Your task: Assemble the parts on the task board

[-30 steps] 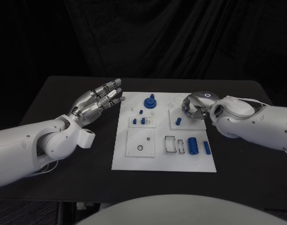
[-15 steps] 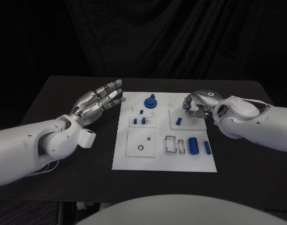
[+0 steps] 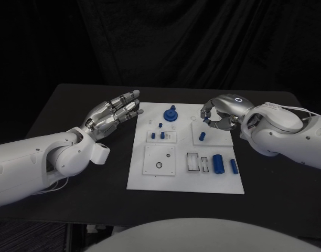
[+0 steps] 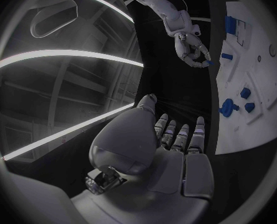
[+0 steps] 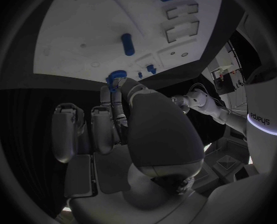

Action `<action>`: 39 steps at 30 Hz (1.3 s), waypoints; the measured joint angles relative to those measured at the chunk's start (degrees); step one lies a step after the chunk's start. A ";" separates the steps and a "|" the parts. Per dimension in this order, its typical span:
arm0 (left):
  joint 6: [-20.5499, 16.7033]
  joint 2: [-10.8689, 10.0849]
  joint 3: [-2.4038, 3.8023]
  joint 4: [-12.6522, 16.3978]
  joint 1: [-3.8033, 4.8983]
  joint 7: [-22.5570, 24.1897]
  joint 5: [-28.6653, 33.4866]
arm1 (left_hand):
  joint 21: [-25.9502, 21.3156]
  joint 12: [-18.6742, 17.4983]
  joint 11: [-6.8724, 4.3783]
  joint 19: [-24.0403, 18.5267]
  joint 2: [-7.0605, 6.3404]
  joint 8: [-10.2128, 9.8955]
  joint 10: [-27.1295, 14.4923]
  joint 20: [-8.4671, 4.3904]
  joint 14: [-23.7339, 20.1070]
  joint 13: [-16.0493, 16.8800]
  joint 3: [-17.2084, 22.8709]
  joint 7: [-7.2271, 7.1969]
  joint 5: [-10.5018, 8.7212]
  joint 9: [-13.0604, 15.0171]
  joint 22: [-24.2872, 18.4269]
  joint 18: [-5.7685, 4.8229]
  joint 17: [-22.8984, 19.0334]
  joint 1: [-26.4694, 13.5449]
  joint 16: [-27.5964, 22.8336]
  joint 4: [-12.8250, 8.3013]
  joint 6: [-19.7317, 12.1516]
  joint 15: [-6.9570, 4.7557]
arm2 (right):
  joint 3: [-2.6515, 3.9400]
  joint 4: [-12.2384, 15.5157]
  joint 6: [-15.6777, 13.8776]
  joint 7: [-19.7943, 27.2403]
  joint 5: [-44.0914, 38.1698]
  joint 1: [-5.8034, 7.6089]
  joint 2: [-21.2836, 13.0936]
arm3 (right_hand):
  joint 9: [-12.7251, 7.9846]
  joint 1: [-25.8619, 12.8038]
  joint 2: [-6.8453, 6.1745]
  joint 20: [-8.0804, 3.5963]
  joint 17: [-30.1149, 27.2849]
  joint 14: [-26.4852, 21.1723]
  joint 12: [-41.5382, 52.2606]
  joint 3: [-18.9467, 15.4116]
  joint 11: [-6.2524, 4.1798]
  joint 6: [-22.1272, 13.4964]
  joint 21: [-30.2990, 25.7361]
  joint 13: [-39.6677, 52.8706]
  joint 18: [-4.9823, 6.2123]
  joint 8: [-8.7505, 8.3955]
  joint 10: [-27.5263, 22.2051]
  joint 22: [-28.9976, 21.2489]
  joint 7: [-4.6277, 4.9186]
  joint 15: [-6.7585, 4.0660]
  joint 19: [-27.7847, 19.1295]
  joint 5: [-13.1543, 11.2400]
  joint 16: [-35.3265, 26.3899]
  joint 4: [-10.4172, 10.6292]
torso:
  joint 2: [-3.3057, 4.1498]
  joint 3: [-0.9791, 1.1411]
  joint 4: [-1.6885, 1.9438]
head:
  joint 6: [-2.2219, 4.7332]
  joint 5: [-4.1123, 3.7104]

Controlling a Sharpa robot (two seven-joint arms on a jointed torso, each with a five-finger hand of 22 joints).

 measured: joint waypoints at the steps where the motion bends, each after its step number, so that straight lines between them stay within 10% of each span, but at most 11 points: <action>1: -0.02 0.01 0.00 -0.03 -0.01 -0.01 0.00 | 0.00 0.03 0.00 0.00 0.06 0.00 0.00 0.00 0.00 0.00 0.12 0.36 0.00 0.00 -0.05 0.00 0.00 0.06 0.00 -0.12 0.12 0.00 | 0.00 1.00 0.23 -0.12 -0.04 0.02 0.02 | 0.00 0.00 0.00 0.00 0.00 0.00 0.00 0.00 -0.01 0.00 0.00 0.00 0.00 0.00 0.01 0.00 0.00 0.00 0.00 -0.10 0.00 0.00 | 0.00 0.00 0.00 | 0.00 0.05; 12: -0.29 0.18 0.00 -0.09 -0.29 0.16 0.01 | 0.00 0.64 -0.22 0.00 0.06 0.01 0.22 0.00 -0.22 0.07 0.34 0.88 0.00 0.16 -0.60 0.00 0.00 0.06 0.25 -0.34 0.92 -0.22 | -0.03 8.00 3.60 -1.22 -2.57 -1.51 3.85 | -0.15 -0.01 -0.02 0.22 0.00 0.00 -0.01 0.00 0.32 -0.41 0.00 -0.41 0.01 0.00 0.49 -0.01 0.41 0.00 0.22 -1.25 0.00 0.00 | 0.03 0.00 -0.03 | 0.00 1.59; 39: -0.31 1.17 0.01 -0.62 -2.61 0.34 0.02 | -0.01 0.64 -0.61 -0.01 0.06 0.23 0.23 -0.01 -0.21 0.05 0.73 1.31 0.23 0.24 -0.77 -0.01 -0.01 0.06 0.24 -0.72 1.49 -0.22 | -0.04 2.58 6.00 -1.24 -7.41 -7.26 12.34 | -0.45 0.21 -0.26 0.21 0.00 0.00 -0.23 0.04 0.22 -0.29 0.21 -0.72 0.00 -0.24 1.01 0.03 0.29 0.00 0.21 -2.19 0.22 -0.34 | 0.06 0.07 -0.03 | 0.00 2.33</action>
